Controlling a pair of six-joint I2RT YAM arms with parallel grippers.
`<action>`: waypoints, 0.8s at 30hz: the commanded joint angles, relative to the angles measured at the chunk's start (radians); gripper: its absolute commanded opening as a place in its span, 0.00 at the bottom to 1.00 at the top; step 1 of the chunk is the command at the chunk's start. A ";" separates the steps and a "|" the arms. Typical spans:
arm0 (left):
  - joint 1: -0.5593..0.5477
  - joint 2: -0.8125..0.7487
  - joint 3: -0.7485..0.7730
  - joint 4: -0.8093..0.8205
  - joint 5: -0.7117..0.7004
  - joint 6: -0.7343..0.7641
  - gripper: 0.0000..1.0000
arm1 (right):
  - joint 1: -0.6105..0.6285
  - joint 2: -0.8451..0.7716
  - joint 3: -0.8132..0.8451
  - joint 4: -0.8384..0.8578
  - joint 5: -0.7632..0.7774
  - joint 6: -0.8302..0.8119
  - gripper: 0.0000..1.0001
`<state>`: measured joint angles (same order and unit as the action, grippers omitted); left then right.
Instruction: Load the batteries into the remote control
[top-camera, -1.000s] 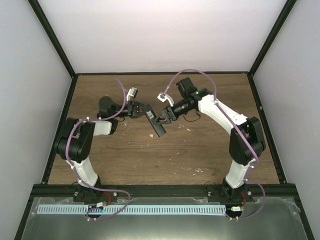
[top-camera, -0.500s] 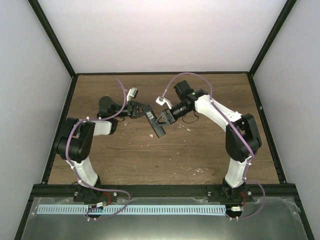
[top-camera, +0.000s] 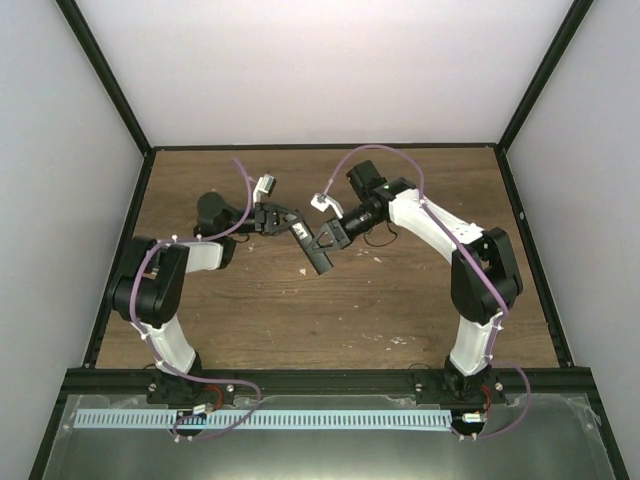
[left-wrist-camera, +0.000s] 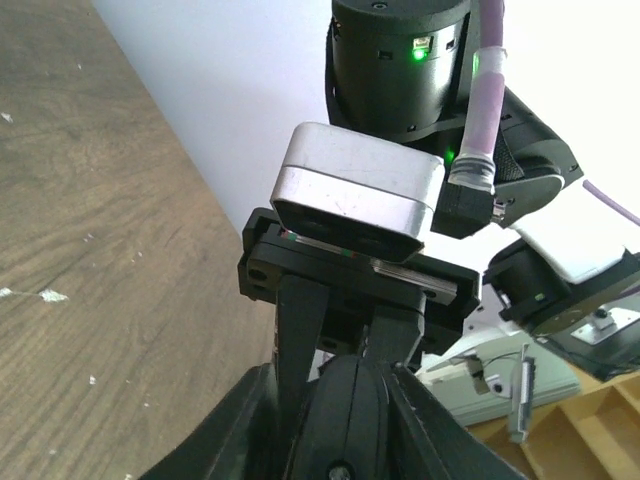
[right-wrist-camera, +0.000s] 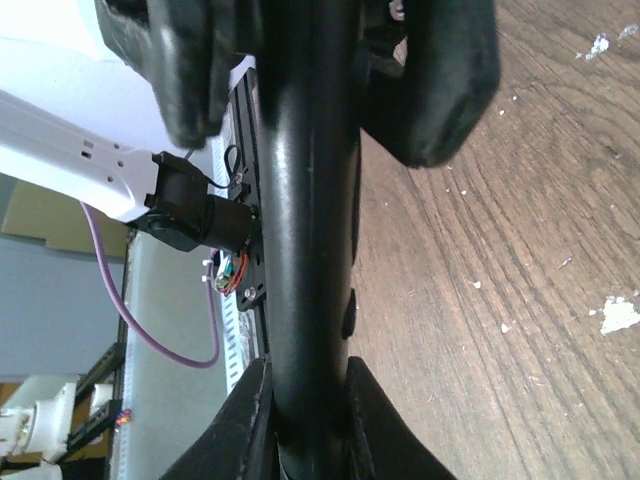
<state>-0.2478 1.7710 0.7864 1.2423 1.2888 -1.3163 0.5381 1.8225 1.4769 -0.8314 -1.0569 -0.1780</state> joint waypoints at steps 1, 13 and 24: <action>-0.002 -0.026 0.007 -0.019 -0.016 0.020 0.34 | 0.010 0.004 0.040 0.010 -0.014 -0.034 0.04; 0.063 -0.158 -0.011 -0.517 -0.155 0.396 1.00 | -0.012 0.008 -0.026 0.050 0.201 0.019 0.01; 0.181 -0.390 0.156 -1.402 -0.709 0.925 1.00 | -0.143 -0.005 -0.068 0.076 1.124 0.330 0.01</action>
<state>-0.0631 1.4517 0.8906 0.1452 0.8177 -0.5987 0.4225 1.8229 1.4029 -0.7723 -0.3458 0.0330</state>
